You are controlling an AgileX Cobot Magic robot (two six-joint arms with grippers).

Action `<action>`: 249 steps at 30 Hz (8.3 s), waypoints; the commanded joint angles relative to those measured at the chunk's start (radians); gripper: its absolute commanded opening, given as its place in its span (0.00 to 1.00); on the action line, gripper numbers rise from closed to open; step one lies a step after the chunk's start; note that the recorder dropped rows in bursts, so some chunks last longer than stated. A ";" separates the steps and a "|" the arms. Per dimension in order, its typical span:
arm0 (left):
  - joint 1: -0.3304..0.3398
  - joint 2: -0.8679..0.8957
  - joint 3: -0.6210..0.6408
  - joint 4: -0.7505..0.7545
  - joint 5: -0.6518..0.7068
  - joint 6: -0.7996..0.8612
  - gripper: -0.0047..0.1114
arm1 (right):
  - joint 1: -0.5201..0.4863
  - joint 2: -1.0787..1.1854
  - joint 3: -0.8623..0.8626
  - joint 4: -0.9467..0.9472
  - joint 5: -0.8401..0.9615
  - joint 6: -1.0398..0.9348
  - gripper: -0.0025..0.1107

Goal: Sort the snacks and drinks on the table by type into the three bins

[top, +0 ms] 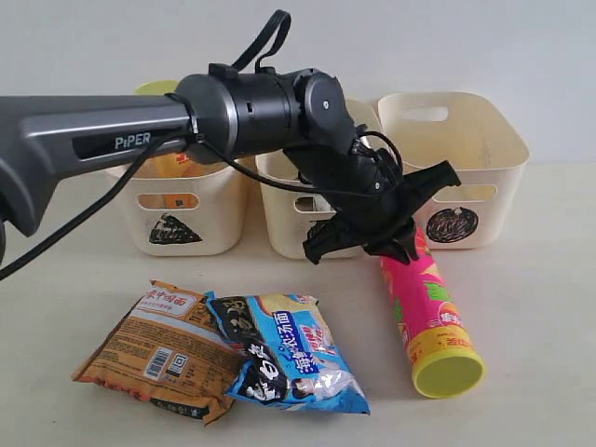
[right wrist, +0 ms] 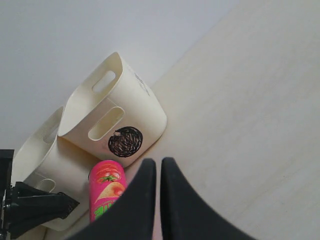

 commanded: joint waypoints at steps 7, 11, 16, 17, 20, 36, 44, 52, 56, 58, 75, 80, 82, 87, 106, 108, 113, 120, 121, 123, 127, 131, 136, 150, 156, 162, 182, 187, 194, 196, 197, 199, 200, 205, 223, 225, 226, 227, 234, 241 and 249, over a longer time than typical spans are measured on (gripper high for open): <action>-0.001 0.029 0.002 0.017 0.009 0.014 0.31 | -0.005 -0.005 0.000 -0.002 -0.003 -0.005 0.02; -0.004 0.036 0.002 0.014 -0.065 0.032 0.74 | -0.005 -0.005 0.000 -0.002 -0.003 -0.002 0.02; -0.006 0.059 0.002 -0.047 -0.142 0.052 0.95 | -0.005 -0.005 0.000 -0.002 -0.003 -0.002 0.02; -0.006 0.068 0.002 -0.053 -0.142 0.052 0.95 | -0.005 -0.005 0.000 -0.002 -0.003 -0.002 0.02; -0.010 0.097 0.002 -0.059 -0.140 0.052 0.93 | -0.005 -0.005 0.000 -0.002 -0.003 -0.002 0.02; -0.044 0.173 0.002 -0.158 -0.185 0.110 0.80 | -0.005 -0.005 0.000 -0.002 -0.003 -0.004 0.02; -0.044 0.185 0.002 -0.156 -0.153 0.110 0.22 | -0.005 -0.005 0.000 -0.002 -0.003 -0.004 0.02; -0.030 0.131 0.002 -0.105 -0.133 0.131 0.08 | -0.005 -0.005 0.000 -0.002 -0.003 -0.002 0.02; -0.030 0.068 0.002 -0.090 -0.103 0.242 0.08 | -0.005 -0.005 0.000 -0.002 -0.003 -0.002 0.02; -0.030 0.031 0.002 -0.090 -0.069 0.305 0.08 | -0.005 -0.005 0.000 -0.002 -0.003 -0.002 0.02; 0.011 -0.423 0.004 0.023 0.044 0.559 0.08 | -0.005 -0.005 0.000 -0.002 -0.003 -0.002 0.02; 0.137 -0.529 0.011 0.139 0.039 0.539 0.08 | -0.005 -0.005 0.000 -0.002 -0.003 -0.002 0.02; 0.195 -0.536 0.011 0.135 0.032 0.528 0.08 | -0.005 -0.005 0.000 -0.002 -0.003 -0.002 0.02; 0.359 -0.489 0.011 0.135 -0.083 0.529 0.08 | -0.005 -0.005 0.000 -0.002 -0.003 -0.004 0.02; 0.417 -0.156 0.011 0.137 -0.480 0.813 0.08 | -0.005 -0.005 0.000 -0.002 -0.003 -0.002 0.02; 0.417 -0.146 0.011 0.145 -0.494 0.894 0.08 | -0.005 -0.005 0.000 -0.002 -0.003 -0.002 0.02; 0.417 -0.129 0.011 0.208 -0.484 0.927 0.08 | -0.005 -0.005 0.000 -0.002 -0.003 -0.002 0.02; 0.422 -0.109 0.011 0.273 -0.404 0.895 0.10 | -0.005 -0.005 0.000 -0.002 -0.003 -0.002 0.02; 0.427 -0.106 0.011 0.282 -0.388 0.884 0.13 | -0.005 -0.005 0.000 -0.002 -0.003 -0.002 0.02; 0.435 -0.104 0.011 0.296 -0.359 0.857 0.22 | -0.005 -0.005 0.000 -0.002 -0.003 -0.002 0.02; 0.439 -0.109 0.011 0.296 -0.350 0.842 0.49 | -0.005 -0.005 0.000 -0.002 -0.003 -0.002 0.02; 0.439 -0.116 0.002 0.292 -0.357 0.834 0.72 | -0.005 -0.005 0.000 -0.002 -0.003 -0.002 0.02; 0.439 -0.132 -0.029 0.292 -0.350 0.820 0.78 | -0.005 -0.005 0.000 -0.002 -0.003 -0.002 0.02; 0.447 -0.256 -0.085 0.292 -0.185 0.738 0.16 | -0.005 -0.005 0.000 -0.002 -0.003 -0.002 0.02; 0.506 -0.307 -0.085 0.283 -0.036 0.682 0.08 | -0.005 -0.005 0.000 -0.002 -0.003 -0.002 0.02; 0.584 -0.413 -0.002 0.234 -0.031 0.682 0.08 | -0.005 -0.005 0.000 -0.002 -0.003 -0.002 0.02; 0.726 -1.193 0.913 0.011 -0.676 0.721 0.08 | -0.005 -0.005 0.000 -0.002 -0.005 -0.002 0.02; 0.726 -1.427 1.126 0.006 -0.755 0.714 0.08 | -0.005 -0.005 0.000 -0.002 -0.005 -0.002 0.02; 0.726 -1.733 1.386 0.006 -0.800 0.714 0.08 | -0.005 -0.005 0.000 -0.002 -0.005 -0.002 0.02; 0.726 -1.817 1.443 0.006 -0.800 0.719 0.08 | -0.005 -0.005 0.000 -0.002 -0.005 -0.002 0.02; 0.726 -1.859 1.470 0.006 -0.800 0.724 0.08 | -0.005 -0.005 0.000 -0.002 -0.005 -0.002 0.02; 0.726 -1.932 1.507 0.006 -0.800 0.723 0.08 | -0.005 -0.005 0.000 -0.002 -0.005 -0.002 0.02; 0.726 -1.978 1.531 0.006 -0.800 0.723 0.08 | -0.005 -0.005 0.000 -0.002 -0.005 -0.002 0.02; 0.726 -2.130 1.606 0.004 -0.720 0.723 0.08 | -0.005 -0.005 0.000 -0.002 -0.005 -0.002 0.02; 0.726 -2.204 1.608 -0.036 -0.611 0.723 0.08 | -0.005 -0.005 0.000 -0.002 -0.005 0.001 0.02; 0.726 -2.204 1.608 -0.034 -0.611 0.723 0.08 | -0.005 -0.005 0.000 -0.002 -0.005 -0.003 0.02; 0.726 -2.204 1.608 -0.029 -0.611 0.723 0.08 | -0.005 -0.005 0.000 -0.002 -0.005 -0.003 0.02; 0.726 -2.204 1.611 -0.010 -0.611 0.723 0.08 | -0.005 -0.005 0.000 -0.002 -0.005 -0.003 0.02; 0.726 -2.204 1.686 0.175 -0.651 0.732 0.08 | -0.005 -0.005 0.000 -0.002 -0.005 -0.001 0.02; 0.726 -2.204 1.812 0.321 -0.648 0.739 0.08 | -0.003 -0.005 0.000 -0.002 -0.005 -0.003 0.02; 0.726 -2.209 1.939 0.348 -0.659 0.737 0.08 | -0.003 -0.005 0.000 -0.002 -0.005 -0.001 0.02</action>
